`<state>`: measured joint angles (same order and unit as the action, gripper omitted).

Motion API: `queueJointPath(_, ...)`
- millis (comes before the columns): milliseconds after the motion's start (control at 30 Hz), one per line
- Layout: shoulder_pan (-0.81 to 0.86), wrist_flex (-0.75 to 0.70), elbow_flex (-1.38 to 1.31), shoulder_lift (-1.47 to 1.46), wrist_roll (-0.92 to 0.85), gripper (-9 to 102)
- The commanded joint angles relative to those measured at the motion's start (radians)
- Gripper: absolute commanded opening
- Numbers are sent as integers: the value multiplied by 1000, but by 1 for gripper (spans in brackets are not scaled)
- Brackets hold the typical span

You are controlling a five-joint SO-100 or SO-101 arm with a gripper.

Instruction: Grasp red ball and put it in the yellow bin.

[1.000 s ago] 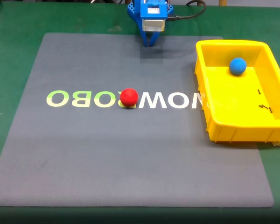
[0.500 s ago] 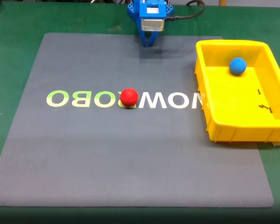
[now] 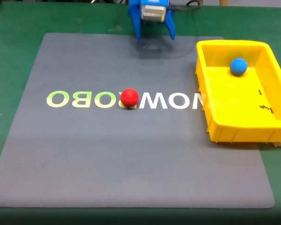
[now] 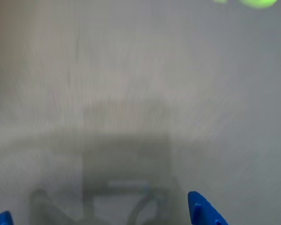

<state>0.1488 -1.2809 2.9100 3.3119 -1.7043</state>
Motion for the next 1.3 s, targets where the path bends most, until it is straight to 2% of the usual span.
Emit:
queueJointPath(0,-3,52,-121,12,3,44)
queueJointPath(167,35,207,-172,-78,-18,46)
queueJointPath(433,124,652,-221,-515,12,46)
queueJointPath(533,137,775,-275,-684,32,45)
queueJointPath(867,141,899,-549,-1137,78,44)
queueJointPath(1267,153,914,-785,-1437,81,40)
